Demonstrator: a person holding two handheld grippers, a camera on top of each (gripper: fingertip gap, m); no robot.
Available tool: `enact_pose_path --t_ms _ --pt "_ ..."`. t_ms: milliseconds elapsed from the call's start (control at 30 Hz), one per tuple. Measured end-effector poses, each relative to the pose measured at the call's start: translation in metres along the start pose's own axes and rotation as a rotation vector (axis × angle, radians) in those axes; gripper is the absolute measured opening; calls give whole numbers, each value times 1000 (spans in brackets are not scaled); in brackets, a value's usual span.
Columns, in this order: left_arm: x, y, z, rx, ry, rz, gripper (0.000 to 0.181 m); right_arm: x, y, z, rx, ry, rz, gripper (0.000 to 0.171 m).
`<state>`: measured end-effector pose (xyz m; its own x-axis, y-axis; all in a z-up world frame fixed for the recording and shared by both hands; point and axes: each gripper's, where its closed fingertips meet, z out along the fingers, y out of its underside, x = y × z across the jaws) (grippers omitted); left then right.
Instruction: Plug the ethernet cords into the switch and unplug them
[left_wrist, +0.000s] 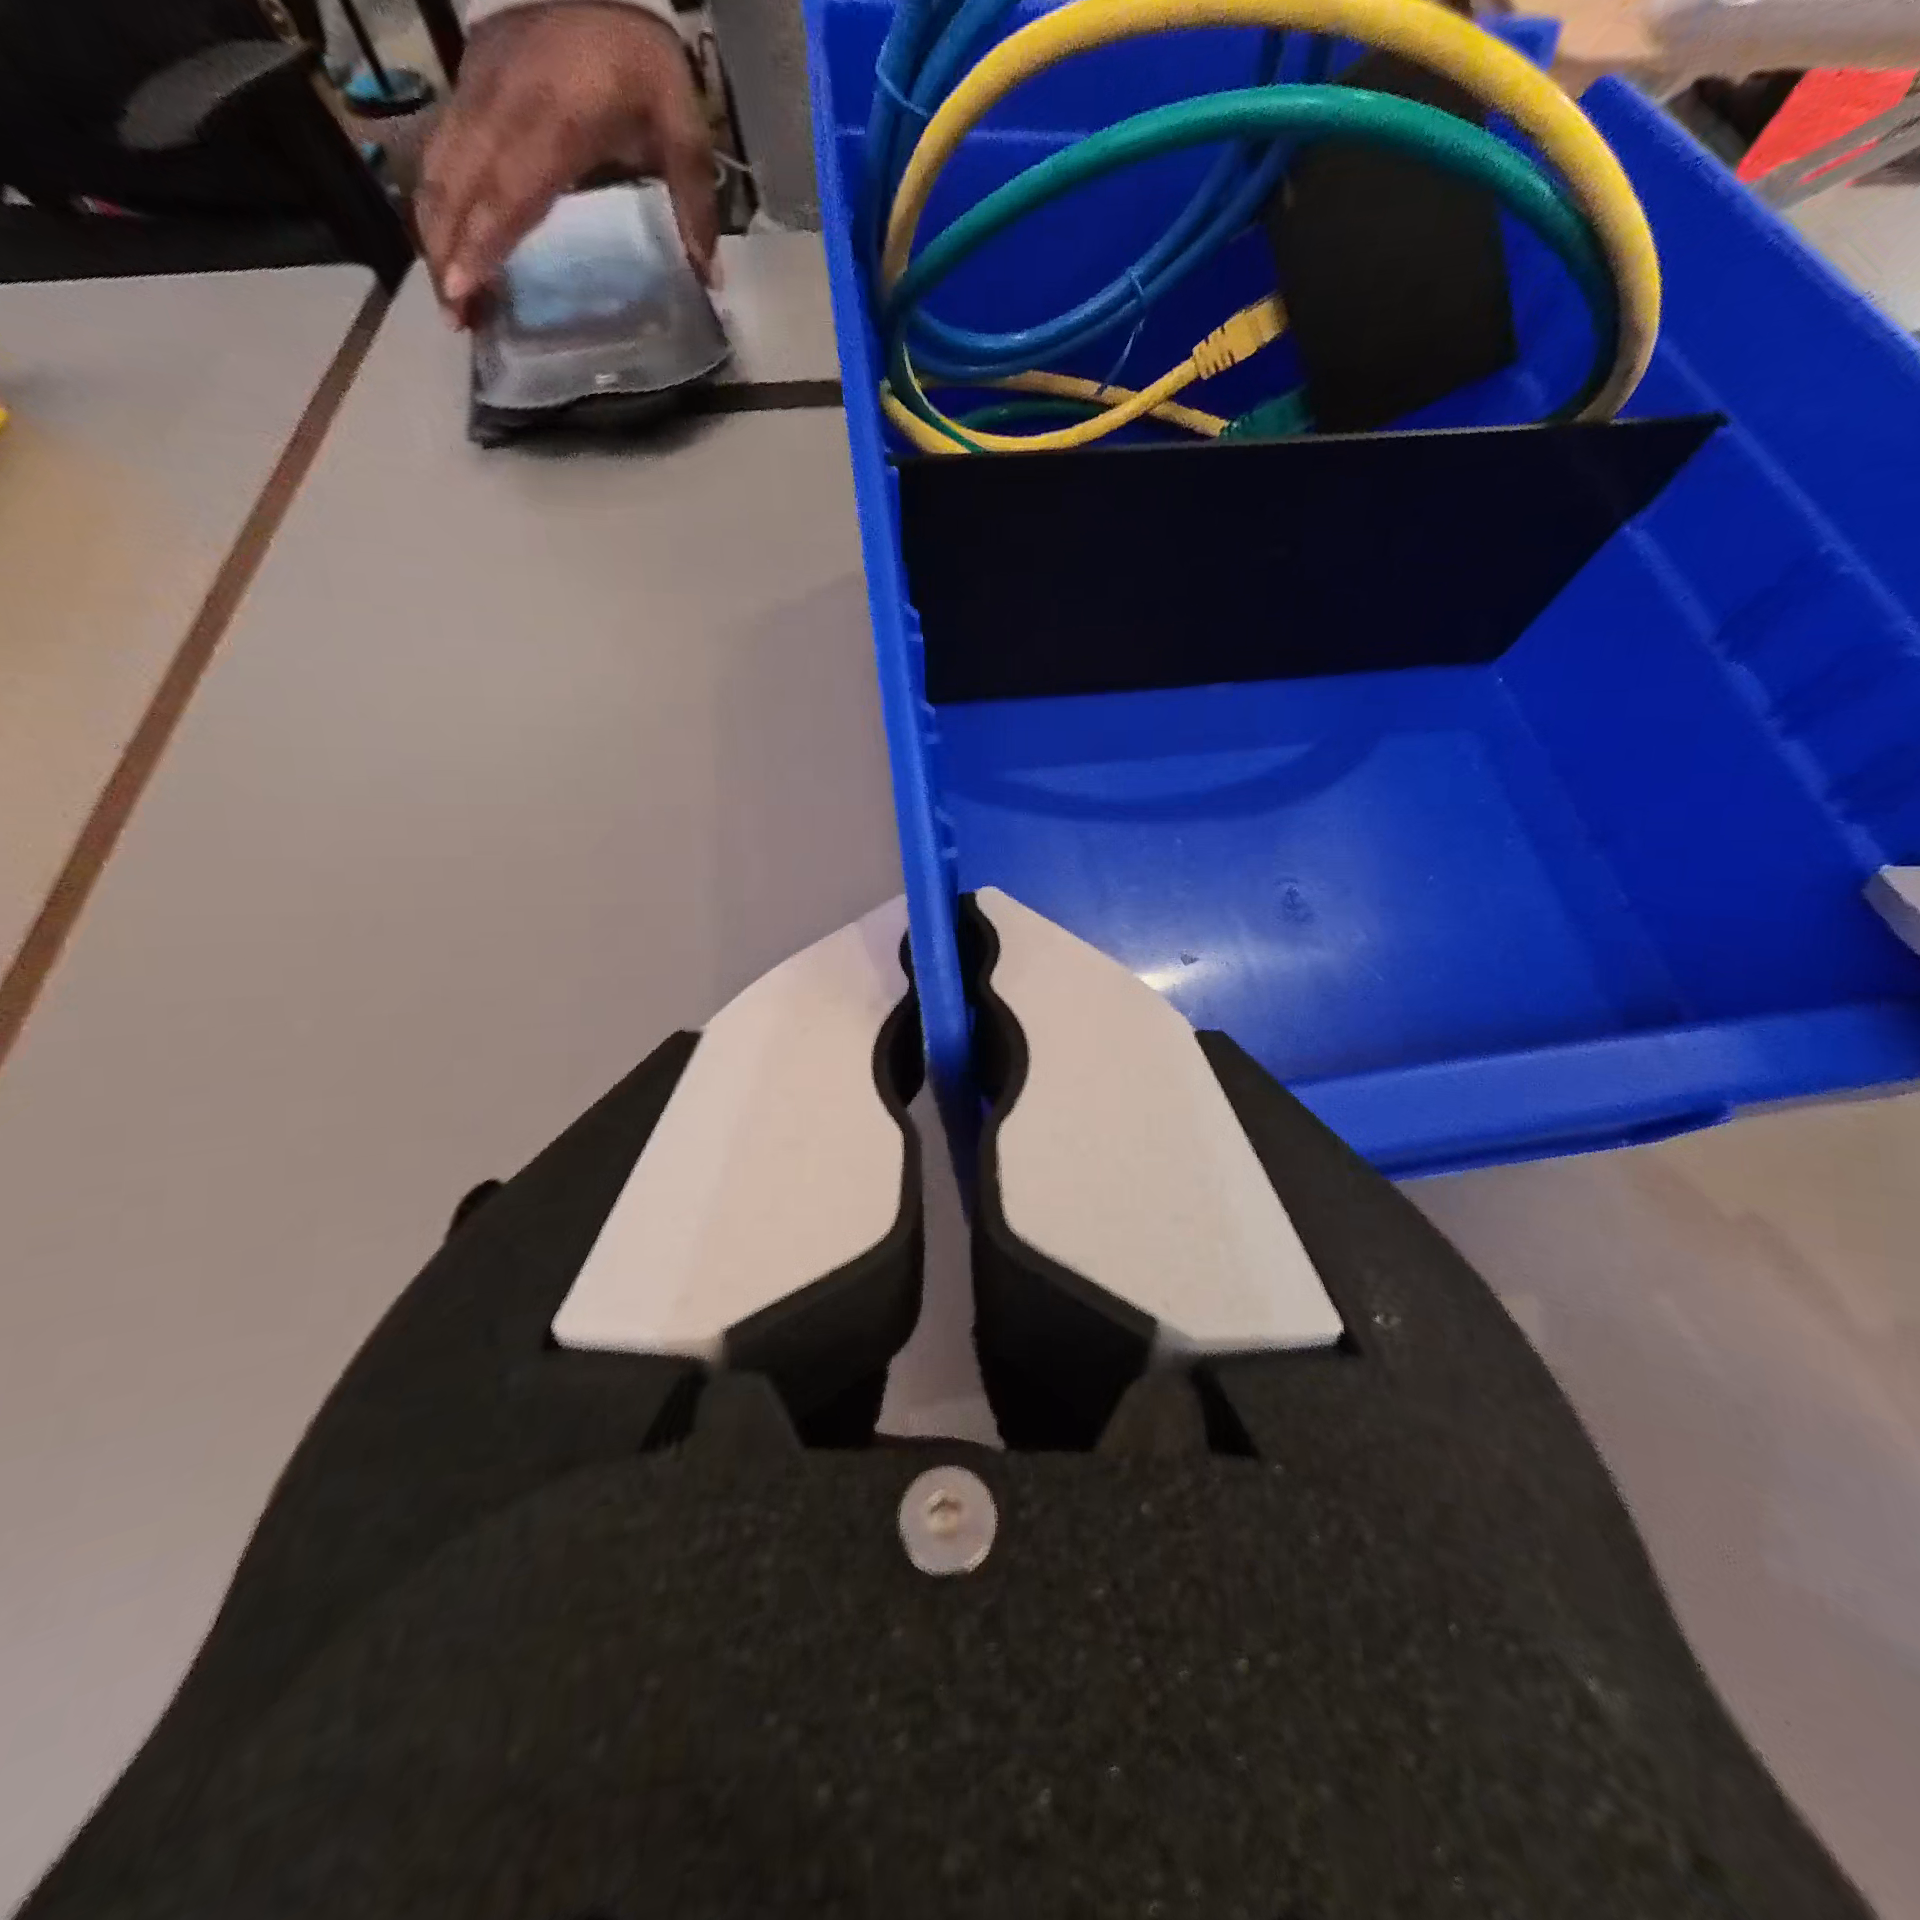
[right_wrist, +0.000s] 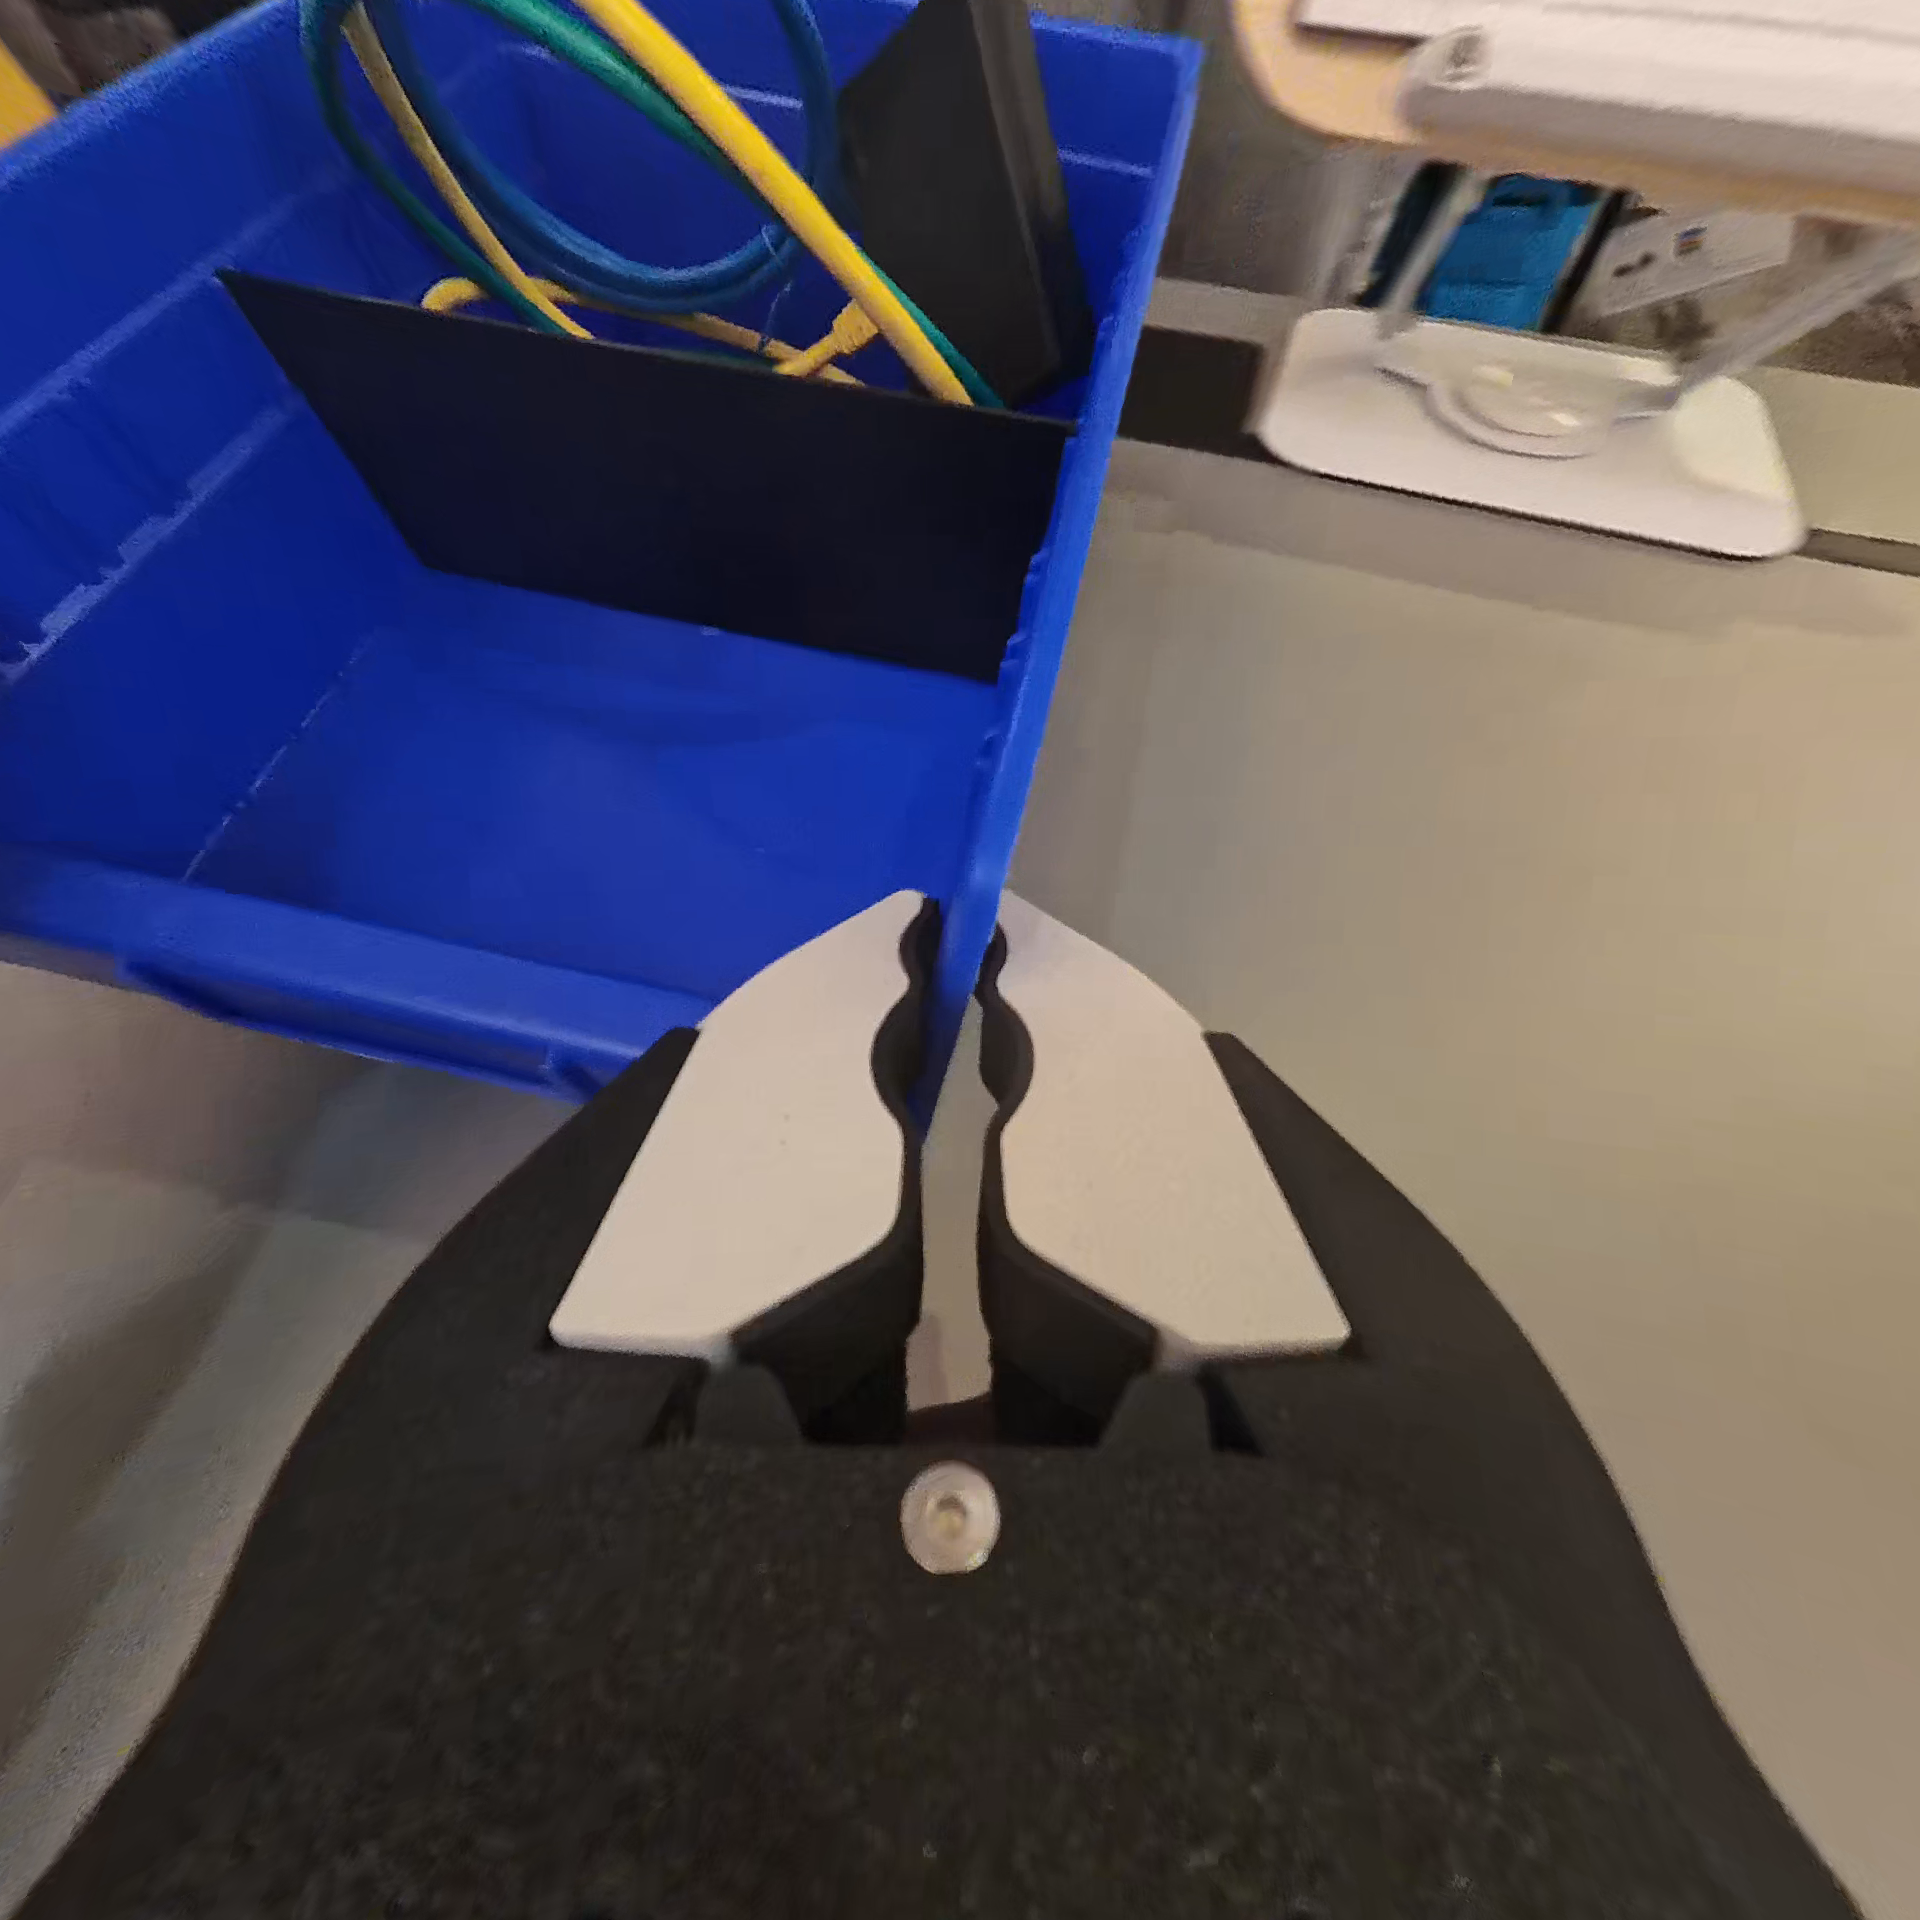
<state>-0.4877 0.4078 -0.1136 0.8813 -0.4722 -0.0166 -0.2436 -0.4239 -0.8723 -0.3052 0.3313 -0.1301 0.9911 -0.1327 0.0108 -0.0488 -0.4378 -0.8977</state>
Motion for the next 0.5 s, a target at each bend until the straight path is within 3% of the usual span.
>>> enact_pose_path --t_ms 233,500 --pt "-81 29 -1 -59 -51 -36 2 -86 16 24 -56 -55 -52 6" --pt "-109 41 2 -48 -13 -293 11 -126 24 15 -81 -208 -173 17"
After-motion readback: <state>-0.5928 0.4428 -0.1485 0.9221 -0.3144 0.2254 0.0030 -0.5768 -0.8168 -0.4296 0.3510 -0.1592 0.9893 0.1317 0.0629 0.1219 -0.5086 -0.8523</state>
